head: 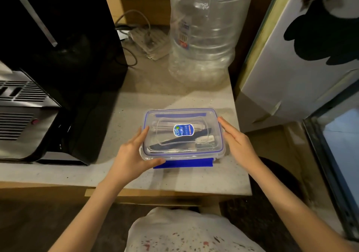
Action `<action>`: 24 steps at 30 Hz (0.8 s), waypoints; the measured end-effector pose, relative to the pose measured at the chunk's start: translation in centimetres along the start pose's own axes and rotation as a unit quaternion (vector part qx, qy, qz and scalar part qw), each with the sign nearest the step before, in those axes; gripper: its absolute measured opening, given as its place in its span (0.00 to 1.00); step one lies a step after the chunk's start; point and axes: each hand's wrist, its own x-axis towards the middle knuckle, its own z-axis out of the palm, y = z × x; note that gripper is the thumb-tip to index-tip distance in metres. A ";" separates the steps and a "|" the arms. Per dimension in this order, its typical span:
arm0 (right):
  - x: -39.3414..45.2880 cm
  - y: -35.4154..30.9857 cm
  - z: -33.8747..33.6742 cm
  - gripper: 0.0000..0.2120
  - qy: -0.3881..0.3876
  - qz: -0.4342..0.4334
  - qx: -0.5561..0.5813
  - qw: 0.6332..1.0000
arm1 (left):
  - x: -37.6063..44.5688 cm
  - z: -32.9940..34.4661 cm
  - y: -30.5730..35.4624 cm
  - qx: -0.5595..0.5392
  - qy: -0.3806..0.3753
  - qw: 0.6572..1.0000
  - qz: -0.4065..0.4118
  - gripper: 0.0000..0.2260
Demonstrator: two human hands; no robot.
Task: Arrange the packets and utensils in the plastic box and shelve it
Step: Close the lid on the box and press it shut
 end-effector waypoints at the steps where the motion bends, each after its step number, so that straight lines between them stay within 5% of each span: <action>1: 0.0 0.0 0.1 0.21 0.004 0.004 0.020 1.000 | 0.1 0.0 0.0 0.001 0.001 1.000 0.000 0.41; 10: 0.0 0.6 0.4 0.27 -0.001 -0.003 -0.011 1.000 | 1.5 -0.1 -1.0 -0.033 -0.016 0.999 -0.022 0.42; 13: -0.2 -0.3 0.7 0.25 0.015 -0.019 -0.125 0.992 | 1.4 0.0 -0.4 0.006 -0.031 0.999 -0.026 0.41; 16: -1.1 -0.9 1.6 0.21 0.067 -0.141 -0.297 0.942 | 0.8 0.2 0.3 0.109 0.019 0.992 0.060 0.36; 19: -2.1 -0.7 3.3 0.20 0.023 -0.270 -0.364 0.891 | 0.3 0.9 0.5 0.164 0.021 0.973 0.160 0.30; 24: -2.3 0.6 5.0 0.22 0.010 -0.316 -0.430 0.846 | 0.0 2.3 0.3 0.258 0.030 0.947 0.190 0.35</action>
